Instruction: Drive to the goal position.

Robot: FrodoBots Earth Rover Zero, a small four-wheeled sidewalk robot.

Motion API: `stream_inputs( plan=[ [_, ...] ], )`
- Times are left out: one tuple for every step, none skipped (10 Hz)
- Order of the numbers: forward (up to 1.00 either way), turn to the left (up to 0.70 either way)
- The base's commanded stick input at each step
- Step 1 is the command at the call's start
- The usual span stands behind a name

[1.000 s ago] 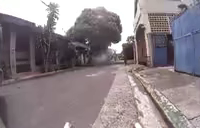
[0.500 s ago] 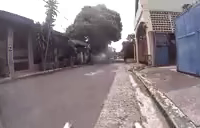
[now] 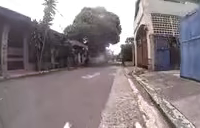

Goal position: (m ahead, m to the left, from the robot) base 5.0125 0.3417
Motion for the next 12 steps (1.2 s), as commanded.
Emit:
stream_inputs(
  plan=[
    [0.7, -0.14],
    [0.7, -0.14],
    [0.7, -0.1],
    [0.7, -0.04],
    [0.7, 0.0],
    [0.7, 0.0],
    [0.7, 0.0],
    [0.7, 0.0],
    [0.7, 0.0],
    [0.7, 0.0],
    [0.7, 0.0],
    [0.7, 0.0]
  ],
)
